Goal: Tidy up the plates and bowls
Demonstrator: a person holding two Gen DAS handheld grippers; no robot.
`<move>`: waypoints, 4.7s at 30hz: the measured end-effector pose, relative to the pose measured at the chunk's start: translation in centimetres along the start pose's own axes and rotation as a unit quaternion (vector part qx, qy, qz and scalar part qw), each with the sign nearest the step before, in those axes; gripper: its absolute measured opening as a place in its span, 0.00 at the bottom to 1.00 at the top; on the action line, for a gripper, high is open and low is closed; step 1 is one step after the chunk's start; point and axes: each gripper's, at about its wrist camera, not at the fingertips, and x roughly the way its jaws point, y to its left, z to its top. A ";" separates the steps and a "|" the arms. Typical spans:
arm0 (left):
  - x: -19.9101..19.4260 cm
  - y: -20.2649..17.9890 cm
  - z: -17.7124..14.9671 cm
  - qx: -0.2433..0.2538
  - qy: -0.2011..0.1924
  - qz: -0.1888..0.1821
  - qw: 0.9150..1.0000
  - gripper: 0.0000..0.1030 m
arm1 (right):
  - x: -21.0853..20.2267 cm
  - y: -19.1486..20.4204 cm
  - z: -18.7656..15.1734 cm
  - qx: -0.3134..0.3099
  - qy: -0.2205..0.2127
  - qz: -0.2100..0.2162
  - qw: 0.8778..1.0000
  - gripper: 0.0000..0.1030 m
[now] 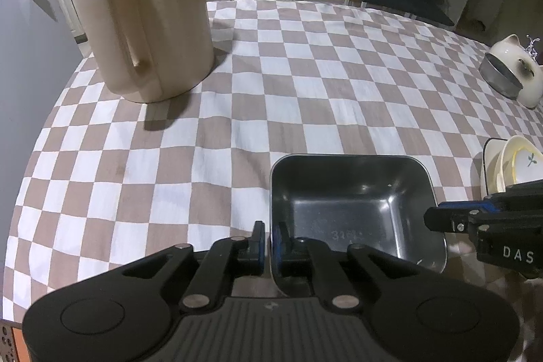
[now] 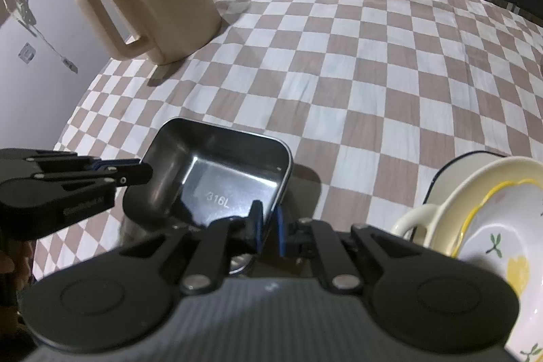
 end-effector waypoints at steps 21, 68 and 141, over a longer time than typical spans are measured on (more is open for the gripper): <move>-3.6 -0.3 0.4 -0.037 -0.046 0.012 0.998 0.92 | -4.9 -1.3 0.4 -0.023 -0.072 -0.036 0.996 0.84; 6.0 -28.6 15.1 0.039 -0.170 -0.118 0.978 1.00 | -10.1 -36.2 0.1 0.306 -0.249 -0.183 0.900 0.99; -1.1 -26.7 13.9 0.088 -0.161 -0.120 0.976 0.07 | -12.8 -25.6 3.3 0.178 -0.226 -0.091 0.953 0.10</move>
